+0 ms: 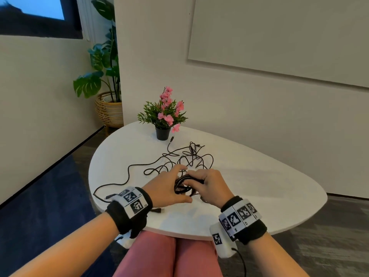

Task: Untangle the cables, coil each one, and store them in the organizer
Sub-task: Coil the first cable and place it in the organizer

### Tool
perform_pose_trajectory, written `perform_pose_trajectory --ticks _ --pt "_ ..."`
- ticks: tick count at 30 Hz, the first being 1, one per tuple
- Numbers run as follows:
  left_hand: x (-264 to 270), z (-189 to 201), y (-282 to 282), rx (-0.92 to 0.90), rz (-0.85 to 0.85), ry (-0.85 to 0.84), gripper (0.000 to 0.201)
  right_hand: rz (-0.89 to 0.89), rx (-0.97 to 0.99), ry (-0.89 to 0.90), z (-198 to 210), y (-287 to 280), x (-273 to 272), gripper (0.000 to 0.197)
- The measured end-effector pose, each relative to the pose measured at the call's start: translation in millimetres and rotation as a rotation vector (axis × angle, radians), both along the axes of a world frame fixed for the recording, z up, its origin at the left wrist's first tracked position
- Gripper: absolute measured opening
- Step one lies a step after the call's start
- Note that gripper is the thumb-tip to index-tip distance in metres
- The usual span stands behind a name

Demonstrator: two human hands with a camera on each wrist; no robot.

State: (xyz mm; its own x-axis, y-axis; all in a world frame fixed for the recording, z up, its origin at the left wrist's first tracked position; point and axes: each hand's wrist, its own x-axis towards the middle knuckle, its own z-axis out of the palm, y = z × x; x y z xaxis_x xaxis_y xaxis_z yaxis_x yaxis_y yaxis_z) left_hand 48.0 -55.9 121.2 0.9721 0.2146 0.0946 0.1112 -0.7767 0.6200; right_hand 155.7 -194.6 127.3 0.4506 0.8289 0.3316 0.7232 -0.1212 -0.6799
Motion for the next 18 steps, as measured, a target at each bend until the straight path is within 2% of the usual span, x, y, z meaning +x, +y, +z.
perform_pose_trajectory --ticks 2,4,7,10,15,18 --pt "0.1 1.4 -3.8 0.346 0.031 -0.086 0.062 -0.038 0.041 0.106 -2.1 -1.2 5.4 0.016" --pt "1.7 -0.3 -7.1 0.467 0.046 -0.116 0.051 -0.056 0.067 0.164 -2.5 -1.0 7.6 0.016" --pt "6.3 -8.5 -5.6 0.546 0.03 -0.188 0.045 -0.06 0.085 0.24 1.2 -0.7 5.8 0.015" --pt "9.4 -7.1 -4.2 0.492 0.039 -0.086 0.034 -0.034 0.088 0.312 4.3 0.0 4.7 0.016" --pt "1.0 -7.9 4.2 0.186 -0.076 -0.015 0.028 0.099 -0.009 0.51 10.3 -7.2 9.2 0.025" --pt "-1.6 -11.8 9.0 0.069 -0.11 -0.006 0.024 0.136 -0.013 0.698 3.9 -10.3 13.3 0.027"
